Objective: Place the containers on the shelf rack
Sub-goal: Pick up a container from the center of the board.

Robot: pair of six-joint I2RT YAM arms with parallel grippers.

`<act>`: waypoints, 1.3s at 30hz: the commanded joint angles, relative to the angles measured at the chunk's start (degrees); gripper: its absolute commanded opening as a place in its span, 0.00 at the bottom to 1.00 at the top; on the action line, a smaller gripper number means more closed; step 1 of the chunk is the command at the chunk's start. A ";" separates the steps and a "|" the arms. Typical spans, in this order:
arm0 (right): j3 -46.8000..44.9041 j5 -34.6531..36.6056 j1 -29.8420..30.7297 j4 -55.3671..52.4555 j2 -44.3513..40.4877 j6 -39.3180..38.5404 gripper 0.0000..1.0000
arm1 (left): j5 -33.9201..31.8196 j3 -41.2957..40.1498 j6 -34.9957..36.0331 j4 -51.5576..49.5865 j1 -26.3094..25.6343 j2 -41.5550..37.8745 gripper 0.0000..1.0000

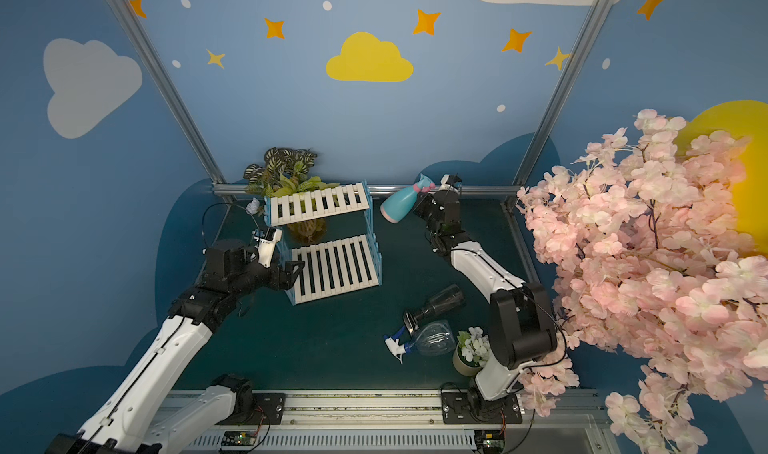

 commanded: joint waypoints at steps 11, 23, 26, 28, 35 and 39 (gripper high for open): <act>-8.08 -17.78 8.84 -19.31 -27.31 -36.15 0.00 | 15.44 0.18 1.42 2.98 0.17 -2.01 0.86; -9.37 -43.34 16.77 -28.66 -30.12 -44.24 0.00 | 40.54 6.46 5.51 3.55 -1.01 1.42 0.88; -8.90 -49.83 19.45 -30.11 -28.02 -48.07 0.00 | 43.74 9.01 7.56 3.29 -3.00 3.32 0.96; -7.69 -53.10 20.67 -32.81 -26.49 -50.18 0.00 | 44.08 10.33 10.12 2.12 -3.97 4.20 0.98; -2.59 -61.26 23.11 -42.39 -21.19 -53.45 0.00 | 49.31 15.89 16.04 -6.50 -7.16 9.81 0.99; -1.64 -61.52 23.78 -45.25 -19.82 -56.28 0.00 | 51.00 18.77 18.99 -12.98 -9.82 13.31 0.95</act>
